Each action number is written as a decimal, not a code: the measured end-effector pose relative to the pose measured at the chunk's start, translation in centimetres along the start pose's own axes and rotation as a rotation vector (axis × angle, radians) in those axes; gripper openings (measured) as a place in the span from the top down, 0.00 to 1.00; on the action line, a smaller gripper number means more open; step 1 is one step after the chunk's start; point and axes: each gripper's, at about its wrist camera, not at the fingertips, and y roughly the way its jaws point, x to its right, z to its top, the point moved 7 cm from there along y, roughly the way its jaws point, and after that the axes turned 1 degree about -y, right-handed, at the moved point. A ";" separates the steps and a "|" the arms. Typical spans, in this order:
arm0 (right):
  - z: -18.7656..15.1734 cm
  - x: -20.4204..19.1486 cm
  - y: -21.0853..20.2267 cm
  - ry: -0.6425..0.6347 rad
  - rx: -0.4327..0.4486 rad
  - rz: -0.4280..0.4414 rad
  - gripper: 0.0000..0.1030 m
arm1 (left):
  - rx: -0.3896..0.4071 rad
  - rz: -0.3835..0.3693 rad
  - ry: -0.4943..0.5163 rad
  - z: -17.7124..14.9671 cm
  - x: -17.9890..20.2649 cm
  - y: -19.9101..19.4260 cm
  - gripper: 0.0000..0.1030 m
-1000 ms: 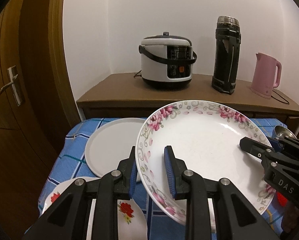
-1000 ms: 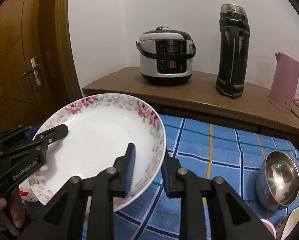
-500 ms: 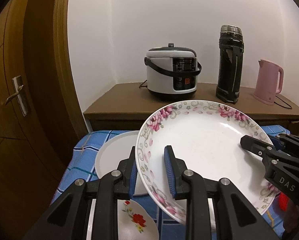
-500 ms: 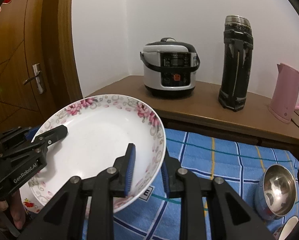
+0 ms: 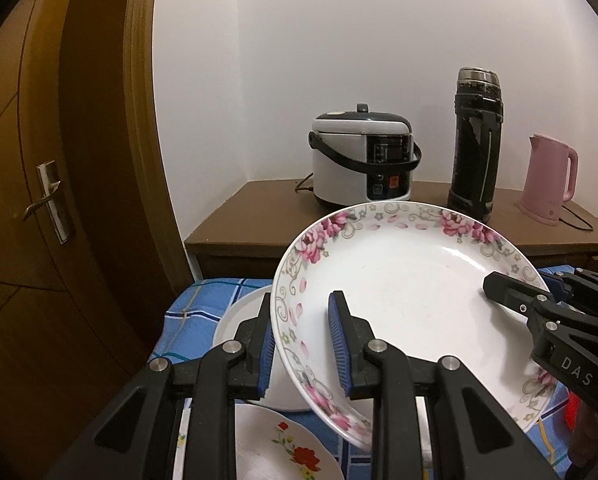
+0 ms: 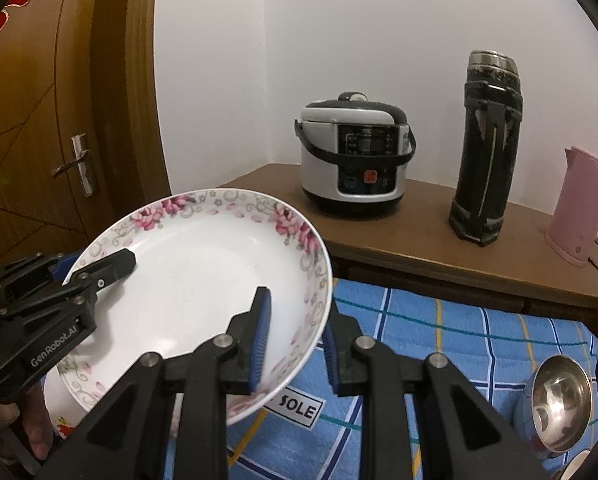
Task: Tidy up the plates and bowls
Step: 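Lift the pink-floral plate off the cloth with both grippers, then carry the pink-floral plate over the plain white flat plate with both grippers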
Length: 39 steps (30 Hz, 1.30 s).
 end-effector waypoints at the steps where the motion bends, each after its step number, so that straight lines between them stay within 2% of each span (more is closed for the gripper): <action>1: 0.1 -0.1 0.0 -0.002 0.002 0.000 0.76 | 0.003 0.002 -0.001 0.1 -0.1 0.0 0.73; 23: 3.5 -3.3 1.7 -0.021 0.035 0.012 0.76 | 0.058 0.061 -0.005 2.6 -3.5 0.0 0.73; 39: 4.4 -5.0 6.1 -0.013 0.018 0.028 0.76 | 0.022 0.094 -0.029 2.7 -6.2 3.3 0.73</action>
